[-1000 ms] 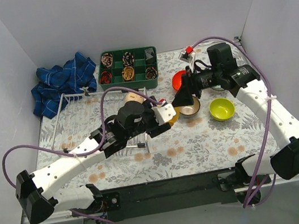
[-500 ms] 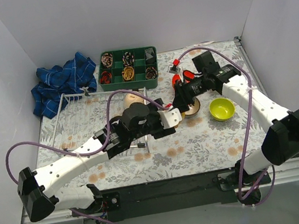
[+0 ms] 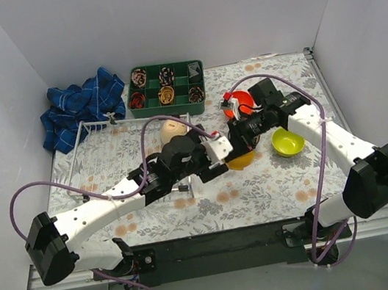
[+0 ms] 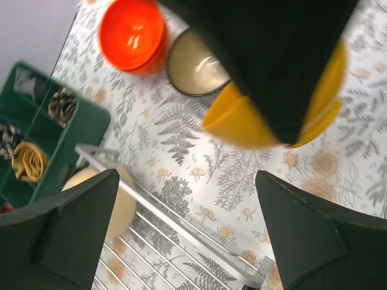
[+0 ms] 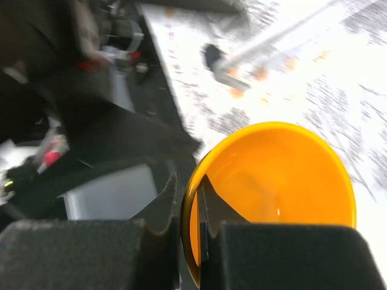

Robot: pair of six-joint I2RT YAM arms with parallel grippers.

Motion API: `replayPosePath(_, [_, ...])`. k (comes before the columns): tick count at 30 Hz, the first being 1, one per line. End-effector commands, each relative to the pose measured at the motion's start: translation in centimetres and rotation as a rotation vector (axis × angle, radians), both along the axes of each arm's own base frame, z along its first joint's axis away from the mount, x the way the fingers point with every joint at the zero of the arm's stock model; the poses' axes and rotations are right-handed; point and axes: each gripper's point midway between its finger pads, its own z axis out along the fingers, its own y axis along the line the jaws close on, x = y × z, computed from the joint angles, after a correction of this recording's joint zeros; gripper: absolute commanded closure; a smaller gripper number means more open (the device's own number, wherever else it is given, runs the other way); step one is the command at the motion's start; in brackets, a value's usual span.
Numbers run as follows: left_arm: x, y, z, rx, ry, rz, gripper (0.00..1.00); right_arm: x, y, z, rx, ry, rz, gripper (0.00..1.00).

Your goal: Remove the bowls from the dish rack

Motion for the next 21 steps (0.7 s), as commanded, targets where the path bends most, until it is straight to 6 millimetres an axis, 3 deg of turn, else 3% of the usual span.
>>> replayPosePath(1, [2.8, 2.3, 4.7, -0.265, 0.036, 0.192, 0.02, 2.1, -2.5, -1.4, -0.174, -0.156, -0.142, 0.99])
replayPosePath(9, [4.9, 8.5, 5.9, -0.538, 0.274, 0.483, 0.02, 3.9, -4.6, -3.9, -0.329, -0.296, -0.283, 0.99])
replayPosePath(11, [5.2, 9.5, 5.2, -0.598, 0.349, 0.564, 0.02, 3.2, -3.8, -5.0, -0.351, -0.331, -0.275, 0.99])
replayPosePath(12, [6.0, 10.5, 5.0, -0.624, 0.362, 0.611, 0.02, 4.0, -3.5, -5.0, -0.358, -0.378, -0.313, 0.99])
replayPosePath(13, [6.2, 10.9, 4.5, -0.66, 0.407, 0.653, 0.02, 3.1, -2.6, -5.6, -0.354, -0.396, -0.294, 0.99])
replayPosePath(15, [7.3, 12.3, 4.1, -0.702, 0.44, 0.729, 0.02, 4.0, -1.4, -5.2, -0.325, -0.47, -0.334, 0.99])
replayPosePath(16, [7.6, 12.7, 3.7, -0.713, 0.463, 0.757, 0.02, 3.3, -0.6, -5.9, -0.328, -0.486, -0.313, 0.99])
replayPosePath(21, [8.8, 14.7, 3.0, -0.791, 0.563, 0.868, 0.02, 3.9, 1.9, -6.5, -0.357, -0.588, -0.358, 0.99])
